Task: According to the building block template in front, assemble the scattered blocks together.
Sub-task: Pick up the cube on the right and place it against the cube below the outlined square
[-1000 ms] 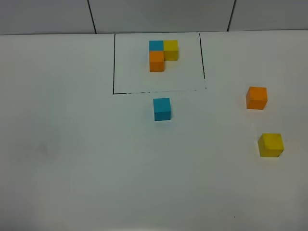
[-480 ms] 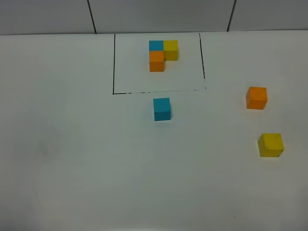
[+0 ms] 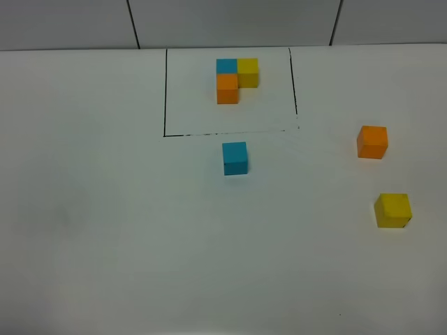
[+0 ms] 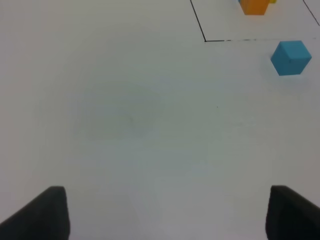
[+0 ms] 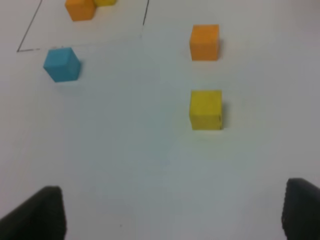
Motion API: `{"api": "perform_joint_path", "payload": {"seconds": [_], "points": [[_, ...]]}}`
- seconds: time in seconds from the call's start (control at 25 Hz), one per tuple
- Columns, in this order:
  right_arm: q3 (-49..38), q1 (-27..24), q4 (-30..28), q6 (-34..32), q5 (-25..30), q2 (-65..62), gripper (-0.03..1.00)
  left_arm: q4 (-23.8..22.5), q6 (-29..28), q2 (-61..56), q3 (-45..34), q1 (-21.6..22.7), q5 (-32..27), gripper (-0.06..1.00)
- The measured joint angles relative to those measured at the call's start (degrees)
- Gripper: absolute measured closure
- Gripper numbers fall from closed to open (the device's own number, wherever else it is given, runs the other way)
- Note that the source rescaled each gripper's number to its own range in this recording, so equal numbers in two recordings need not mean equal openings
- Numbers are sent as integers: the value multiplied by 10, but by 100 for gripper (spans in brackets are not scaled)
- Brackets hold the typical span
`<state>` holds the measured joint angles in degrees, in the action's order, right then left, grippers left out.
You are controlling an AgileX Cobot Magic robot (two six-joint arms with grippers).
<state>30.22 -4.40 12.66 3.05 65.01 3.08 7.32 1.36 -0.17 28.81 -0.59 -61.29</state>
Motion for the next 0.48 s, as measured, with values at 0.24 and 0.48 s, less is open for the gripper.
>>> {"api": "perform_joint_path", "payload": {"seconds": [0.24, 0.48], "points": [[7, 1, -15, -25, 19, 124, 20, 0, 0, 0, 0, 0, 0, 26], [17, 1, -21, -16, -81, 314, 10, 0, 0, 0, 0, 0, 0, 26]]}}
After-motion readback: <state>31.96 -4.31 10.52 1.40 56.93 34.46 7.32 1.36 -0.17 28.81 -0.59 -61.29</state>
